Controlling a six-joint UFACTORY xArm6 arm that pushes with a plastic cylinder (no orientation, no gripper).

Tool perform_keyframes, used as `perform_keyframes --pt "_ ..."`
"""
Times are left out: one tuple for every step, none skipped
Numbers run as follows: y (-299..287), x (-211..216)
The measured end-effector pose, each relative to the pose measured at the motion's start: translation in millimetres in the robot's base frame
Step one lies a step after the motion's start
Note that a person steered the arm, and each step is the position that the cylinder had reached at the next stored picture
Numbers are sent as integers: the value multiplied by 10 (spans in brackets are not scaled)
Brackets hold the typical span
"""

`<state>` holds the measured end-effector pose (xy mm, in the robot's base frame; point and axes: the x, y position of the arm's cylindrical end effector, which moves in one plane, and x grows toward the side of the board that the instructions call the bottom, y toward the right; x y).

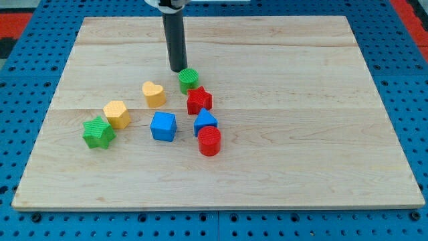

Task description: Push the yellow hexagon slightly right

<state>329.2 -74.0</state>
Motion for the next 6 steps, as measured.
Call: perform_keyframes --pt "629 -506" --pt "804 -891" --pt "804 -1055" --pt "804 -1058" --pt "804 -1058" --pt "644 -1041"
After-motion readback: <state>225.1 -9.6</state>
